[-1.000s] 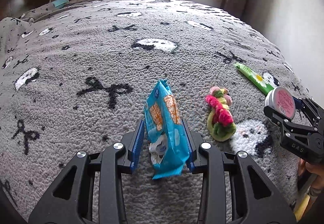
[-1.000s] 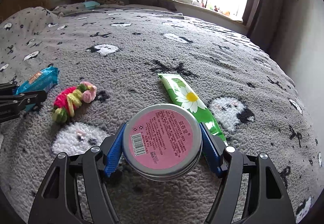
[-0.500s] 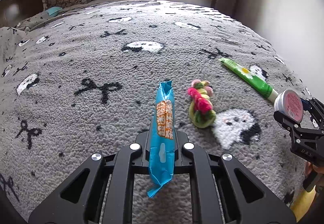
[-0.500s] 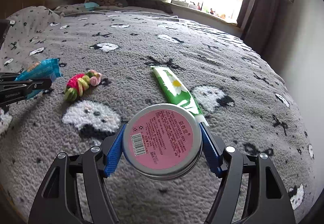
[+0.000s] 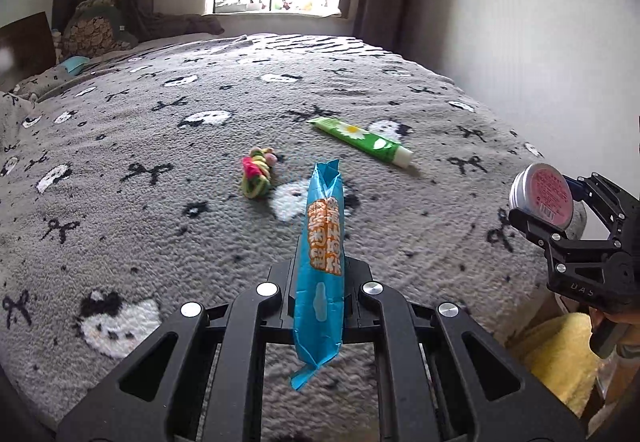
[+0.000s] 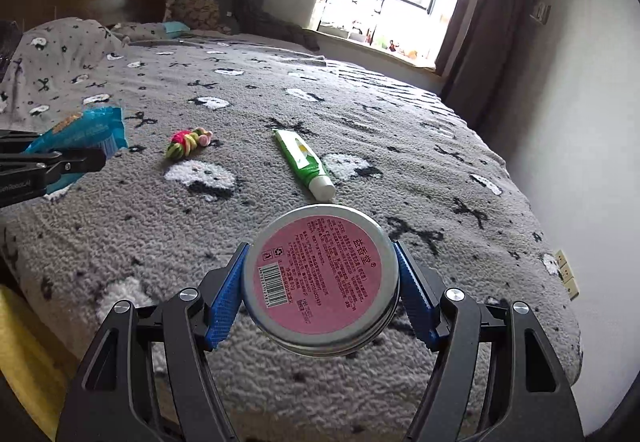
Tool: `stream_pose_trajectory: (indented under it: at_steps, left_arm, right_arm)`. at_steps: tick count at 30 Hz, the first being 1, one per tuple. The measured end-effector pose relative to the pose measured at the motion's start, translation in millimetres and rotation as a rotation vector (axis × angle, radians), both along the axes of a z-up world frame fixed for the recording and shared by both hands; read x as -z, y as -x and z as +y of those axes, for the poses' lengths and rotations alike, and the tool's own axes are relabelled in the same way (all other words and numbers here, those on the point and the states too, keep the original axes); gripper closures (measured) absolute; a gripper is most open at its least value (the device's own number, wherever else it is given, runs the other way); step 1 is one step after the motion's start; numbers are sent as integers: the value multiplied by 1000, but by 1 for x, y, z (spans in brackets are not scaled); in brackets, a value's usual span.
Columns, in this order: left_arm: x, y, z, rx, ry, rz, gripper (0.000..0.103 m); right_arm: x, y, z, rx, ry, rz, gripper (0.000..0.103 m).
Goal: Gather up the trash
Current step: 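Lower the wipes pack and pink tin below the bed edge toward the bin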
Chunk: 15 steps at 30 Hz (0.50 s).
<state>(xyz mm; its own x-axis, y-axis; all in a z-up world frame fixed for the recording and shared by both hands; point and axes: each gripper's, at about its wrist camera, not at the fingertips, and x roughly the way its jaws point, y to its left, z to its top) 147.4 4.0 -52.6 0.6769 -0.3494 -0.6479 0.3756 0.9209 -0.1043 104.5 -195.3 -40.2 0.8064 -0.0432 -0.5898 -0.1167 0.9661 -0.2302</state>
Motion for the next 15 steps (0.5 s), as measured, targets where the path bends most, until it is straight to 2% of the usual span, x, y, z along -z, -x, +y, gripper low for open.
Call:
stream_pose_trajectory:
  at_steps: [9, 15]
  left_arm:
    - [-2, 84, -22, 73, -9, -20, 93]
    - [17, 123, -24, 86, -7, 13, 93]
  right_arm:
    - [-4, 75, -8, -6, -30, -36, 32]
    - [7, 115, -8, -14, -45, -27, 32]
